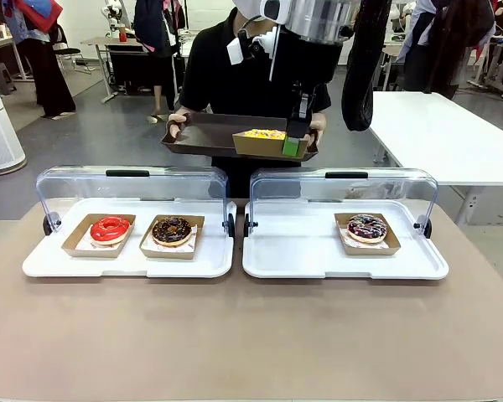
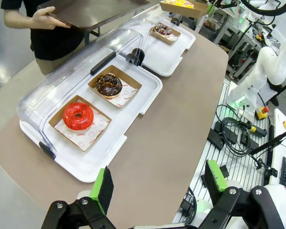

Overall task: Provide the desired donut to the person.
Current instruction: Pick up and lift the Paper togo box containing the Donut pointed at by the person, then place the picked Paper togo box onto the Handle tray extended by the person.

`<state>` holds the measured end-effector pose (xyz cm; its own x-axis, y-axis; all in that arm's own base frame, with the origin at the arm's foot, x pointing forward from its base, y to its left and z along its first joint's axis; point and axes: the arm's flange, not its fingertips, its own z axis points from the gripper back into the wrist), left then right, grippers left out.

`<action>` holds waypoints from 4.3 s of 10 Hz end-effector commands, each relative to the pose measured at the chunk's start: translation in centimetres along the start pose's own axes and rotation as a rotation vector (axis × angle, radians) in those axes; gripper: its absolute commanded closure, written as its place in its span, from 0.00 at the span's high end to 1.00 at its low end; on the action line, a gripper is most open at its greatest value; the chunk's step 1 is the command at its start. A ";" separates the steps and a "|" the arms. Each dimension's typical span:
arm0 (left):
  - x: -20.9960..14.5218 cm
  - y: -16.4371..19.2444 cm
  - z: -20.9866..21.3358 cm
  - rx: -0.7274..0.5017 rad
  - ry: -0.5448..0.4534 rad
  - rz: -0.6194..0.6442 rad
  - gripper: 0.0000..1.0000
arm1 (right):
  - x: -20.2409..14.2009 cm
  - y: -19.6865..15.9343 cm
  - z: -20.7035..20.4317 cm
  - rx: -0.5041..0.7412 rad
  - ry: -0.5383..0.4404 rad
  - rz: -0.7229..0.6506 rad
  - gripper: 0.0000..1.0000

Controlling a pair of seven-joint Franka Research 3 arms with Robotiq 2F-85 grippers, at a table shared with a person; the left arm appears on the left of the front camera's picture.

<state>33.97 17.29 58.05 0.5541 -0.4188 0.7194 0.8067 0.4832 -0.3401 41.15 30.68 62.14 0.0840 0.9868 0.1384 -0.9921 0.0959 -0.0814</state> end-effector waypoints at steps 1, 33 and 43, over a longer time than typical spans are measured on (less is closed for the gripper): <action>0.0 -0.1 0.1 -0.002 -0.005 -0.005 1.00 | -0.2 0.7 0.7 -0.009 -0.008 0.000 0.00; 0.0 -0.1 0.1 -0.002 -0.005 -0.005 1.00 | -0.2 -14.6 -3.7 0.058 0.051 0.115 0.02; 0.0 -0.1 0.1 -0.002 -0.005 -0.005 1.00 | -1.9 -15.2 -5.6 0.134 0.031 0.087 0.72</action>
<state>33.96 17.29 58.06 0.5541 -0.4187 0.7195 0.8067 0.4834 -0.3400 56.42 28.30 57.34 0.0107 0.9961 0.0875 -0.9998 0.0092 0.0169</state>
